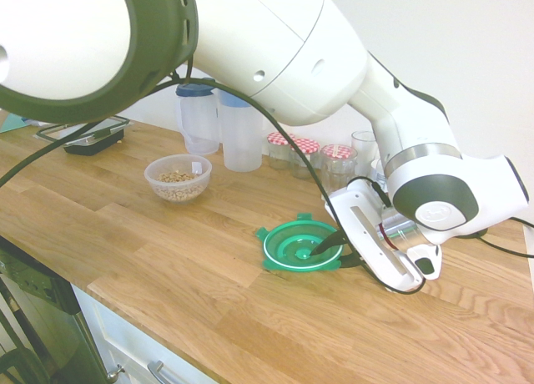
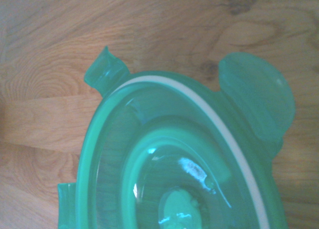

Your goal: Cover the lid of food container

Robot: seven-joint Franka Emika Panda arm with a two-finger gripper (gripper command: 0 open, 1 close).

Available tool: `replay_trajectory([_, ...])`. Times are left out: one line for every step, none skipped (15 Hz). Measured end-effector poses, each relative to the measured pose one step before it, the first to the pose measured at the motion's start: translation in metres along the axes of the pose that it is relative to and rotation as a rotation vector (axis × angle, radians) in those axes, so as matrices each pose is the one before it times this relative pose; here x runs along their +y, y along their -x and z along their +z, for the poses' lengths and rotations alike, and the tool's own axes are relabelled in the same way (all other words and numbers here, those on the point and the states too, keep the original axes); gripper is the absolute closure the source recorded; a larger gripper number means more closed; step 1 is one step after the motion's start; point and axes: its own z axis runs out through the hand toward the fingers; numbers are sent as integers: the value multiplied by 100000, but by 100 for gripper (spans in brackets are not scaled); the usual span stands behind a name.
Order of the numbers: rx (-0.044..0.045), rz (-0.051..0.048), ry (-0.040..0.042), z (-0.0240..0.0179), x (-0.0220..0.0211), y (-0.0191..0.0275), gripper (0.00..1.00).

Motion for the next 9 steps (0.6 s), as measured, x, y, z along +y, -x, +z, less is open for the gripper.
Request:
replay_trajectory([-314, 1339, 199, 155, 98, -7, 100])
replay_trajectory([-248, 1465, 302, 105, 78, -40, 100])
replay_trajectory([-250, 1375, 417, 32, 76, 5, 100])
replay_trajectory([-533, 1288, 956, 29, 93, 55, 100])
replay_trajectory([-710, 1037, 1367, -28, 59, 91, 100])
replay_trajectory([-702, 421, 1698, -106, 23, 137, 100])
replay_trajectory([-319, 194, 1681, -255, -23, 157, 100])
replay_trajectory([600, 176, 1587, -851, -209, 408, 100])
replay_trajectory([2843, 179, 3350, -1703, -412, 736, 100])
